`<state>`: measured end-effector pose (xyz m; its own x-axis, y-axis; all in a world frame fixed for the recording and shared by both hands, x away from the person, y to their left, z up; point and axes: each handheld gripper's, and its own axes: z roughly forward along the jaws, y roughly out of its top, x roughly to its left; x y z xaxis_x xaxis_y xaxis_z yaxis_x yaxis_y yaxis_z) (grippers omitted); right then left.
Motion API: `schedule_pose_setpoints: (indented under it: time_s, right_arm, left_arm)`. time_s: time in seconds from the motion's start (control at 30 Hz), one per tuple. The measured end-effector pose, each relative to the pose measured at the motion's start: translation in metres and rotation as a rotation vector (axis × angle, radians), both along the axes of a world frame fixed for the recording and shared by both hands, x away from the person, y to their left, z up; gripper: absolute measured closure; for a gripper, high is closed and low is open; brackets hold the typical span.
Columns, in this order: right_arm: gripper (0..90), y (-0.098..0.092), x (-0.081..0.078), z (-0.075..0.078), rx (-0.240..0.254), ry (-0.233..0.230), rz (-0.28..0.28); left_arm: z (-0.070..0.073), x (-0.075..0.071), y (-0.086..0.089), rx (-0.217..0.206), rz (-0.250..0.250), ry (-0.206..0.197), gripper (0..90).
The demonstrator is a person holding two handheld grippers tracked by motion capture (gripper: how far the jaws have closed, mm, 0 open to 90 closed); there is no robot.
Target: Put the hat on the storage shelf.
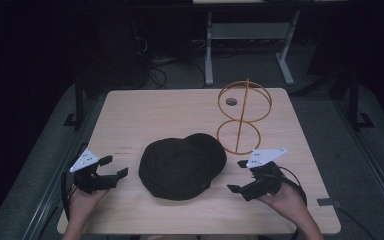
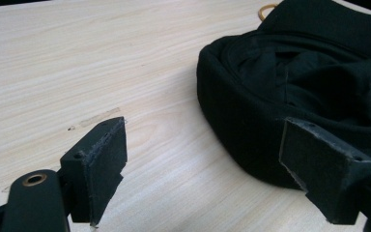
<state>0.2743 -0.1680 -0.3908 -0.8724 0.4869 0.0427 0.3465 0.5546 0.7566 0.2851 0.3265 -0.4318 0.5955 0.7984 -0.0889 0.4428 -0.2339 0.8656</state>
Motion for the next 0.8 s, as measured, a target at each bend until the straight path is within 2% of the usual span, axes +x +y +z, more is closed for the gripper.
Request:
schedule_pose_setpoints:
  time_s: [0.17,0.2,0.37,0.5,0.63,0.7,0.8]
  right_arm:
    - [18.3,0.018,0.002,0.006,-0.014,0.001,0.047]
    - [20.2,0.026,0.004,0.008,-0.028,-0.010,0.074]
    - [24.3,0.048,0.003,0.012,-0.055,-0.018,0.126]
    - [28.8,0.066,0.004,0.012,-0.069,-0.019,0.166]
    - [33.6,0.080,0.005,0.010,-0.081,-0.040,0.202]
    - [36.9,0.086,0.007,0.009,-0.084,-0.027,0.212]
    - [41.1,0.094,0.008,0.006,-0.096,-0.031,0.233]
  left_arm:
    - [-0.001,0.001,0.000,0.004,-0.008,0.007,16.8]
    - [-0.001,0.001,-0.001,0.005,-0.012,0.008,16.8]
    - [-0.001,0.001,0.000,0.000,-0.007,0.005,16.8]
    - [-0.001,0.002,0.000,0.000,-0.007,0.007,16.8]
    - [-0.002,0.003,-0.001,-0.005,-0.006,0.022,16.6]
    - [-0.002,0.002,-0.001,-0.008,-0.005,0.022,16.6]
    - [-0.001,0.002,0.000,-0.009,-0.006,0.021,16.6]
